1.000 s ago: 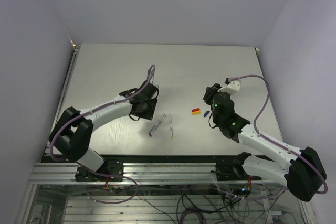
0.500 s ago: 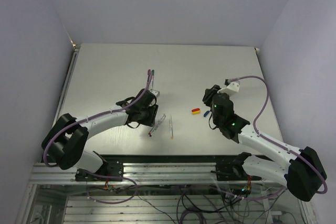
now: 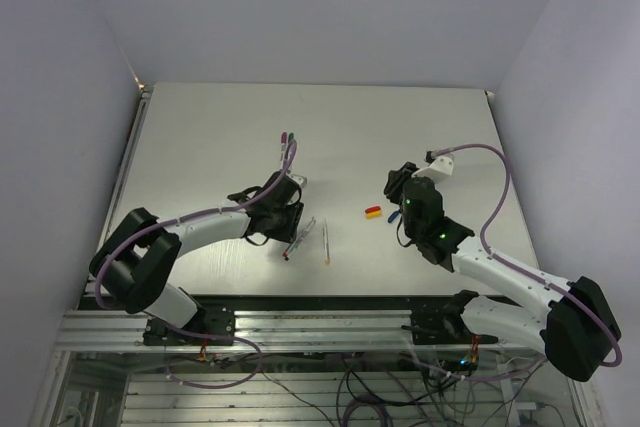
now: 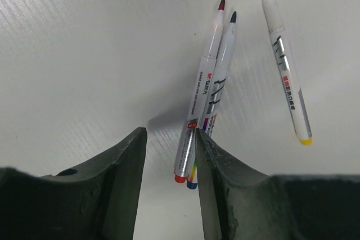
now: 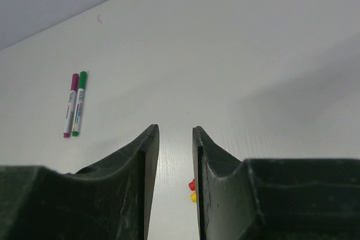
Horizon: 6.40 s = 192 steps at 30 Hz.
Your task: Insert the pens into the pen caps
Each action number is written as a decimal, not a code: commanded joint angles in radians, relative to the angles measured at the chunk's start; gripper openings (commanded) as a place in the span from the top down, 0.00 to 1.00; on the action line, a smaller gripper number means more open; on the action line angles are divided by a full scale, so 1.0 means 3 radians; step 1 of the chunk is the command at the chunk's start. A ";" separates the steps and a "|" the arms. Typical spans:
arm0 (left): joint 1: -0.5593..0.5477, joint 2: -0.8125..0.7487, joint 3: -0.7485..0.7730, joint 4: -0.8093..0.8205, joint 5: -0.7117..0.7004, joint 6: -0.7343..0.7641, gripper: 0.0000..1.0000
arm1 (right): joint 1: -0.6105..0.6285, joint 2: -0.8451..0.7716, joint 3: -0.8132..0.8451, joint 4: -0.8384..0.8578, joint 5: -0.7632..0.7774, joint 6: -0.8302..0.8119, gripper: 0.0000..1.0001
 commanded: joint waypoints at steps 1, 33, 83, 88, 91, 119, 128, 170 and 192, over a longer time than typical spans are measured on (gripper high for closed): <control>-0.0041 0.0026 0.0023 0.0052 0.0031 0.0039 0.50 | -0.0009 0.0016 0.0011 0.0038 0.0016 0.0026 0.70; -0.0263 0.0587 0.0326 -0.0474 -0.0205 0.0052 0.75 | -0.0010 0.0091 0.0048 -0.0116 0.0088 0.0092 0.70; 0.0028 0.0415 0.0614 -0.0477 -0.1532 -0.0320 0.93 | -0.0225 0.2005 0.1281 -0.1597 -0.0909 0.1002 0.65; 0.0029 0.0496 0.0611 -0.0525 -0.1414 -0.0310 0.93 | -0.0231 0.2018 0.1257 -0.1602 -0.0903 0.1019 0.66; 0.0029 0.0544 0.0611 -0.0524 -0.1331 -0.0305 0.93 | -0.0231 0.2037 0.1255 -0.1607 -0.0926 0.1040 0.66; 0.0036 0.0634 0.0587 -0.0330 -0.0777 -0.0316 0.93 | -0.0230 0.2131 0.1161 -0.1752 -0.0946 0.1255 0.69; 0.0035 0.0633 0.0572 -0.0293 -0.0744 -0.0311 0.93 | -0.0232 0.2245 0.1241 -0.1765 -0.0763 0.1290 0.69; 0.0089 0.0612 0.0556 -0.0243 -0.0797 -0.0293 0.93 | -0.0245 0.2337 0.1214 -0.1725 -0.0713 0.1166 1.00; 0.0106 0.0488 0.0749 -0.0354 -0.1269 -0.0275 0.93 | -0.0246 0.1807 0.1182 -0.1164 -0.0499 0.0721 1.00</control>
